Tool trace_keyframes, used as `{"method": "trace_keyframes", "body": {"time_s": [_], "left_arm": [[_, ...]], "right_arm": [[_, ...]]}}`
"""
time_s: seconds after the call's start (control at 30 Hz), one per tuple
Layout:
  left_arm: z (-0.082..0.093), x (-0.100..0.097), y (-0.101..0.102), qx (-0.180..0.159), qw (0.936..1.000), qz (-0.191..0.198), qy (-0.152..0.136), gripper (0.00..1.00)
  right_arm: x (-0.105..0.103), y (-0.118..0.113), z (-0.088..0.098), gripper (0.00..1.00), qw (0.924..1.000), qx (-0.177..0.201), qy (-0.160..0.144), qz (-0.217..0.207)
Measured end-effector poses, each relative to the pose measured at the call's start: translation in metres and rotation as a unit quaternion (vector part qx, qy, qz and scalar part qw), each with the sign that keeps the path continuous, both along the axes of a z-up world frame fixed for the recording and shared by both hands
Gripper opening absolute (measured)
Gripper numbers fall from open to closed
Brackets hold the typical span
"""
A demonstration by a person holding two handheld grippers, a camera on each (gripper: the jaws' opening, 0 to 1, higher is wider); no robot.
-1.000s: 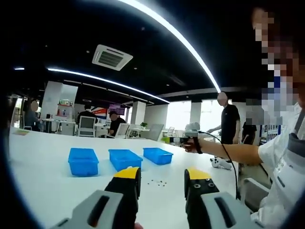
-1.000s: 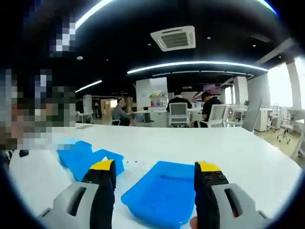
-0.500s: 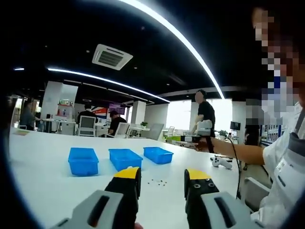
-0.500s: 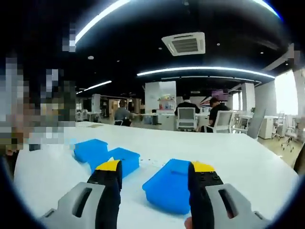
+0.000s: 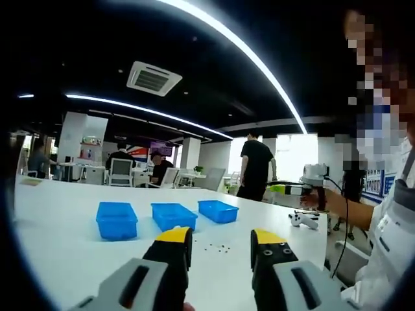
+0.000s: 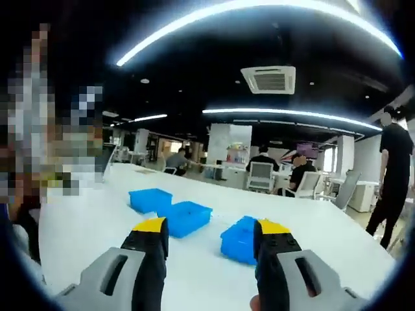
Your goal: Pick up the resistors one by one and place each resistor into its matching bin, sorting the parts by color and model until every resistor is separated into the correct bin for its type
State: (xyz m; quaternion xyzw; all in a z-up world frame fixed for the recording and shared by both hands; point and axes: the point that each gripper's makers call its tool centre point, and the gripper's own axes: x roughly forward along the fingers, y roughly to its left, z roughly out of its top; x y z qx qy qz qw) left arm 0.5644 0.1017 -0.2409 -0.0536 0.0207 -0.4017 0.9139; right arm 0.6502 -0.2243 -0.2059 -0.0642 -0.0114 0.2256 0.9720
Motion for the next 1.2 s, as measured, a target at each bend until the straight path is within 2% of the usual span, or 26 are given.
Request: {"method": "trace_keyframes", "body": {"time_s": [0.13, 0.27, 0.5, 0.63, 0.7, 0.77, 0.83, 0.9, 0.97, 1.03, 1.07, 1.13, 1.2], "left_arm": [[0.001, 0.0, 0.0, 0.002, 1.0, 0.003, -0.004, 0.38], [0.001, 0.002, 0.004, 0.014, 0.9997, 0.016, -0.012, 0.38], [0.001, 0.005, 0.008, 0.011, 0.9997, 0.021, -0.009, 0.38], [0.001, 0.005, 0.008, 0.012, 0.9997, 0.02, -0.009, 0.38], [0.001, 0.005, 0.008, 0.012, 0.9997, 0.02, -0.009, 0.38], [0.001, 0.005, 0.008, 0.012, 0.9997, 0.021, -0.009, 0.38], [0.001, 0.005, 0.008, 0.012, 0.9997, 0.021, -0.009, 0.38], [0.001, 0.005, 0.008, 0.013, 0.9997, 0.02, -0.009, 0.38], [0.0, 0.004, 0.007, 0.013, 0.9997, 0.019, -0.009, 0.38], [0.0, 0.004, 0.007, 0.014, 0.9997, 0.018, -0.008, 0.38], [-0.001, 0.005, 0.007, 0.015, 0.9997, 0.019, -0.008, 0.38], [-0.002, 0.005, 0.006, 0.015, 0.9997, 0.02, -0.007, 0.38], [-0.002, 0.005, 0.006, 0.016, 0.9997, 0.018, -0.007, 0.38]], "right_arm": [[-0.021, -0.007, 0.001, 0.52, 0.9997, 0.025, -0.001, -0.008], [-0.037, -0.009, -0.007, 0.52, 0.9995, 0.03, 0.004, -0.012], [-0.048, 0.001, -0.011, 0.53, 0.9995, 0.029, 0.014, -0.005], [-0.04, 0.015, -0.009, 0.52, 0.9996, -0.012, 0.019, 0.019], [-0.034, 0.021, -0.016, 0.46, 0.9967, -0.064, 0.041, 0.028], [-0.028, 0.031, -0.021, 0.42, 0.9938, -0.087, 0.057, 0.038], [-0.021, 0.051, -0.029, 0.42, 0.9878, -0.111, 0.078, 0.077], [-0.013, 0.064, -0.038, 0.41, 0.9803, -0.141, 0.098, 0.098], [-0.007, 0.078, -0.049, 0.37, 0.9681, -0.183, 0.116, 0.126], [0.0, 0.089, -0.058, 0.34, 0.9593, -0.206, 0.13, 0.143], [-0.001, 0.103, -0.068, 0.34, 0.9487, -0.204, 0.162, 0.179], [0.001, 0.116, -0.08, 0.34, 0.933, -0.201, 0.214, 0.208], [0.003, 0.125, -0.093, 0.34, 0.9119, -0.23, 0.246, 0.235]]}}
